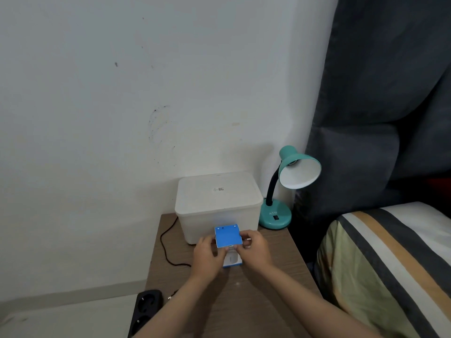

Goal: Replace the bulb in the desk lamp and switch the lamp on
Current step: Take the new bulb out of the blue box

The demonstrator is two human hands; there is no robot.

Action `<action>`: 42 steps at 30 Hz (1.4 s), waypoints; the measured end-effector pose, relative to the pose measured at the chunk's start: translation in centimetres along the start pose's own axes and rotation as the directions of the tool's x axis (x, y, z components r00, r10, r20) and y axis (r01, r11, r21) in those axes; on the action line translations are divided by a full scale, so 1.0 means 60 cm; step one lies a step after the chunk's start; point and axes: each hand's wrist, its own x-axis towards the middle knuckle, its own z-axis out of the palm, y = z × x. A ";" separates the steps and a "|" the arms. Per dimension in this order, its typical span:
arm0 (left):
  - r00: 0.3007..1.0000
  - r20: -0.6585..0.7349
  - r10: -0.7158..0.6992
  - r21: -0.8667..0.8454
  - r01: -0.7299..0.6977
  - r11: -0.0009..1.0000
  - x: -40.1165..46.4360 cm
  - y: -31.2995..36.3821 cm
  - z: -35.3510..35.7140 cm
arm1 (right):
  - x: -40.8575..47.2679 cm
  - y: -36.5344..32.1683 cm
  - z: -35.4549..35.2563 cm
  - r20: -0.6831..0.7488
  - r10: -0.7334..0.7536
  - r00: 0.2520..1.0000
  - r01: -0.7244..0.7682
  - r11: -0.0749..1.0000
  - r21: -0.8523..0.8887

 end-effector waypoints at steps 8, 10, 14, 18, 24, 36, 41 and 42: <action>1.000 0.018 -0.013 -0.020 0.014 1.000 0.005 -0.002 0.003 | 0.001 -0.004 -0.002 0.023 0.036 0.999 -0.037 0.997 0.069; 1.000 0.014 -0.017 -0.020 0.018 1.000 0.003 -0.001 0.003 | 0.001 -0.006 -0.001 0.038 0.060 0.997 -0.065 0.991 0.121; 0.999 0.025 -0.026 -0.053 0.028 0.998 0.004 0.000 0.000 | 0.000 -0.011 -0.004 0.068 0.101 0.993 -0.114 0.967 0.229; 0.999 0.036 -0.029 -0.081 0.032 0.996 0.005 0.003 -0.007 | 0.004 -0.013 -0.009 0.092 0.086 0.992 -0.110 0.945 0.307; 0.997 0.069 0.021 -0.057 -0.017 0.998 0.006 0.002 -0.019 | -0.001 -0.014 -0.009 0.107 0.026 0.994 -0.060 0.944 0.324; 0.991 0.120 0.060 -0.042 -0.055 0.998 -0.004 0.009 -0.042 | -0.013 -0.018 -0.011 0.158 -0.001 0.987 -0.049 0.947 0.316; 0.991 0.124 0.051 -0.042 -0.046 0.998 -0.007 0.007 -0.043 | -0.011 -0.020 -0.013 0.206 -0.016 0.978 -0.042 0.961 0.274; 0.989 0.132 0.059 -0.039 -0.054 0.998 -0.007 0.005 -0.042 | -0.009 -0.020 -0.013 0.220 -0.020 0.975 -0.041 0.963 0.268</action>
